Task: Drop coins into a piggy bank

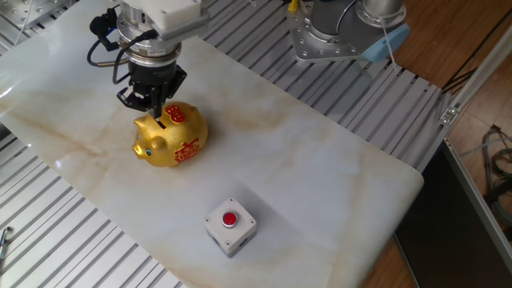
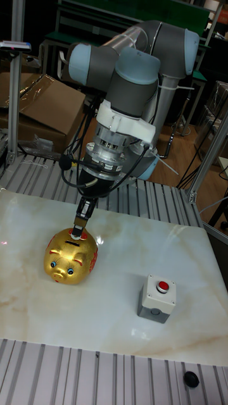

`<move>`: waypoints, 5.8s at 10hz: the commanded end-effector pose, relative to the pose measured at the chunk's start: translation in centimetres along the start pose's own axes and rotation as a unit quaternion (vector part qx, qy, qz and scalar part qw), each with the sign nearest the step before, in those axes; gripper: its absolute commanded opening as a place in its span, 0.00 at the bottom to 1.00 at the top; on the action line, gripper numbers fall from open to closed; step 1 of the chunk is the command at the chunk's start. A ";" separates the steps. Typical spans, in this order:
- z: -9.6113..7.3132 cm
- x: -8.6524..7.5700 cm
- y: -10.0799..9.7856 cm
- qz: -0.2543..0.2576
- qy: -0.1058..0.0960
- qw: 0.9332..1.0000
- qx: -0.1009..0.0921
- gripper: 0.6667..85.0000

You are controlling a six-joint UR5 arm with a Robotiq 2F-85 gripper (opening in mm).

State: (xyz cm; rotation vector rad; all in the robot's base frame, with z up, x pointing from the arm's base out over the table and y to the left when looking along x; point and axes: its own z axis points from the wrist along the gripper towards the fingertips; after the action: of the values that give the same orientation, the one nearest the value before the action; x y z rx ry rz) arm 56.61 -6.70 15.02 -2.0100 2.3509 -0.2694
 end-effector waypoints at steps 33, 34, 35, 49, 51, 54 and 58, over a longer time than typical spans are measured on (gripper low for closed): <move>2.6 0.9 1.0 -0.015 -0.006 1.000 -0.006 0.34; 2.6 0.9 1.1 -0.013 -0.005 1.000 -0.008 0.34; 2.5 0.9 1.2 -0.011 -0.006 1.000 -0.010 0.34; -1.5 -6.8 1.3 0.638 -0.024 0.767 -0.057 0.00; -1.9 -5.0 1.0 0.669 -0.014 0.741 -0.048 0.00; -2.3 -2.9 0.4 0.709 -0.022 0.704 -0.044 0.00; -2.4 -2.7 1.5 0.734 -0.030 0.675 -0.067 0.00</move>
State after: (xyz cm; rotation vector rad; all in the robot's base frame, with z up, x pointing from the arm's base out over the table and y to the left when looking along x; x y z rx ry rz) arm 55.64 -3.43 16.77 0.2573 3.0180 0.0174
